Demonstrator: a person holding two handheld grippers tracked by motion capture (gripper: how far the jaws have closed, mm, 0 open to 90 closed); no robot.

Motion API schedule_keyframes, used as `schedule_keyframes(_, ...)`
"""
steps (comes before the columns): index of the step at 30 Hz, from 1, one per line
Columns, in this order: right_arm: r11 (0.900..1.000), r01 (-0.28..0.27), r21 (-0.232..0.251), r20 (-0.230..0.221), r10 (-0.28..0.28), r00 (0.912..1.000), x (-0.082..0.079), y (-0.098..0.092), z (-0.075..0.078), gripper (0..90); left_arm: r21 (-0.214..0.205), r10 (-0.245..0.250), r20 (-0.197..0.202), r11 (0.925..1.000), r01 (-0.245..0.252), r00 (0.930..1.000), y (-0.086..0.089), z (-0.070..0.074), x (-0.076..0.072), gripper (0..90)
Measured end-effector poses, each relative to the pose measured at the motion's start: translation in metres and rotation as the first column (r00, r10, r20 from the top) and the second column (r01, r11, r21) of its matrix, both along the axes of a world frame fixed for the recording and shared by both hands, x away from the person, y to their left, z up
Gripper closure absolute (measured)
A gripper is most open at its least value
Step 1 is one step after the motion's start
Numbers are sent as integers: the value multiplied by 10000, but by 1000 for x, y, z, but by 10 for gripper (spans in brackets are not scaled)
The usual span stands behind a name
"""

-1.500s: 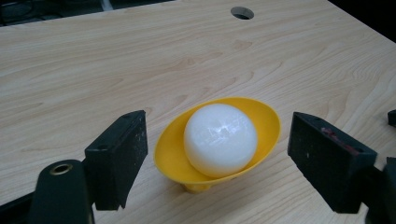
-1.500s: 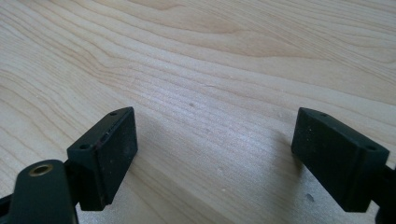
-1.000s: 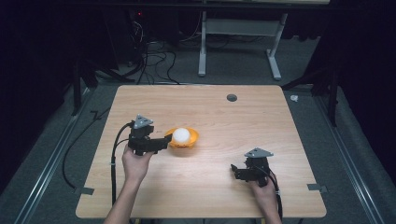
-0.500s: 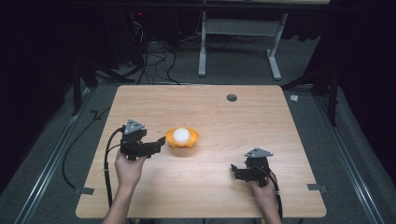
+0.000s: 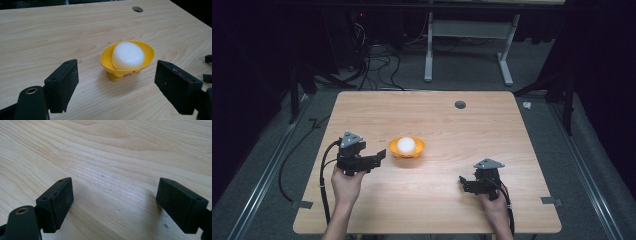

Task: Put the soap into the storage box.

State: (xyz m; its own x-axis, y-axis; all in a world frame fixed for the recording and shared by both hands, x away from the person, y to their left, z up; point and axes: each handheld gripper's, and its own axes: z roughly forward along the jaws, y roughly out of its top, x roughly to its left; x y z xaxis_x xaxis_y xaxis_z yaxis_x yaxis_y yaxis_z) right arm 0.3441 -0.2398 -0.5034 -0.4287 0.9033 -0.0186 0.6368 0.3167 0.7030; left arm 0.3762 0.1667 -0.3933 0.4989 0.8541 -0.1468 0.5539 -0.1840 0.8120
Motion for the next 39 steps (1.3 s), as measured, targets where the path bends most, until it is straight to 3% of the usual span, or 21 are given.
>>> schedule_keyframes(39,10000,-4,1,-4,4,10000,0,0,0,151,-107,194,-320,9997,-197,9993,13,-17,-19,196)
